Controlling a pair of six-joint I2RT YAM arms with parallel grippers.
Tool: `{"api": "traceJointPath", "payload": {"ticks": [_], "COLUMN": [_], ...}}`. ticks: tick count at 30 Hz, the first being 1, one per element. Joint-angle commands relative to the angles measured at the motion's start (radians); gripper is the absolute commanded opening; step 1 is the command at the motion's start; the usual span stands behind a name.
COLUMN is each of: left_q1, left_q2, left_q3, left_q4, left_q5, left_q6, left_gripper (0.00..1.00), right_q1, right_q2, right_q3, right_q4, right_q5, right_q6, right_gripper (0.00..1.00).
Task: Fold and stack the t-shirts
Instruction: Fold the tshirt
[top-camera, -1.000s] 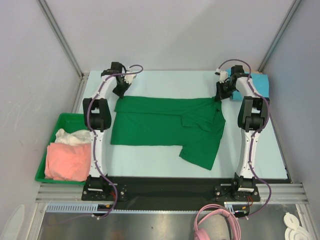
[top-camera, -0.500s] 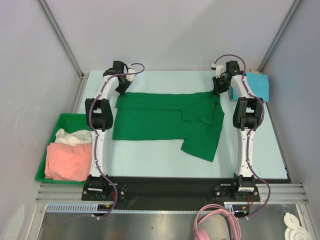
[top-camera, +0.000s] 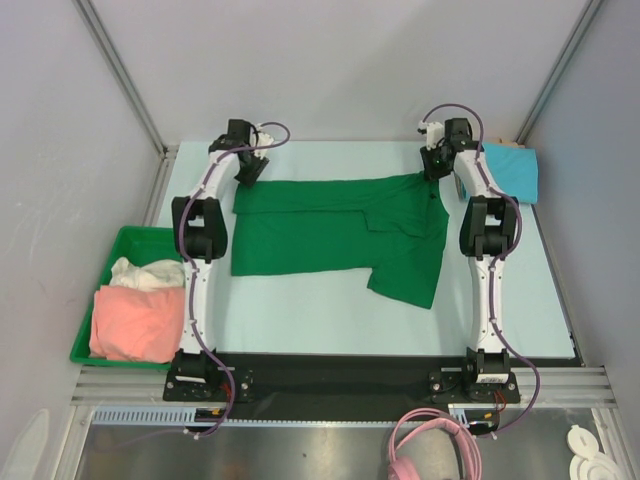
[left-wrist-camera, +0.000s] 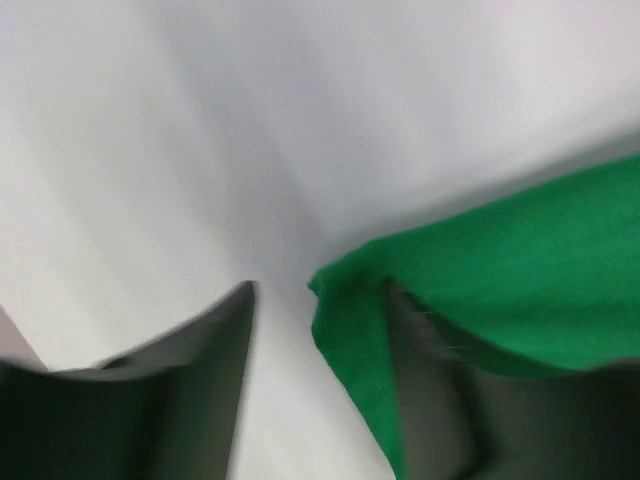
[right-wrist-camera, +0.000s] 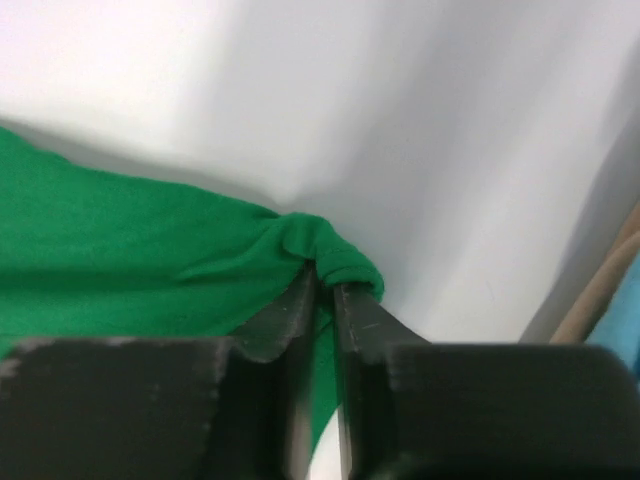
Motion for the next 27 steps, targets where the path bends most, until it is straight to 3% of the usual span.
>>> {"api": "traceJointPath", "payload": {"ticks": [1,3,4,8,12,18,24,27], "left_q1": [-0.014,-0.020,-0.027,-0.049,-0.067,-0.070,-0.069,-0.070], "left_q2": [-0.117,-0.186,-0.210,-0.309,-0.440,-0.638,-0.778,-0.830], "left_q3": [0.027,0.028,0.028,-0.019,-0.149,-0.364,-0.616,-0.708], "left_q4": [0.103,0.116,0.117,0.104,0.065,-0.012,-0.016,-0.010], "left_q5": [-0.091,-0.087,-0.073,-0.042,0.024,0.183,0.282,0.351], "left_q6": [-0.017,-0.015,-0.012,-0.032,-0.101,-0.239,-0.279,-0.265], "left_gripper": [0.65,0.80,0.81,0.92,1.00,1.00,1.00,1.00], "right_q1": [0.001,0.001,0.001,-0.007,-0.038,-0.070,-0.013,0.039], "right_q2": [-0.068,-0.124,-0.180,-0.320,-0.463,-0.709,-1.016,-1.153], "right_q3": [0.022,-0.016,-0.033,-0.159,-0.325,-0.688,-1.194,-1.322], "right_q4": [0.036,0.028,0.021,0.012,-0.005,-0.015,0.033,-0.005], "right_q5": [0.070,0.061,0.056,0.016,-0.048,-0.250,-0.405,-0.420], "right_q6": [-0.011,-0.026,-0.029,-0.034,-0.028,-0.075,-0.416,-0.515], "right_gripper": [0.28,0.42,0.52,0.61,0.61,0.60,0.57,0.56]}}
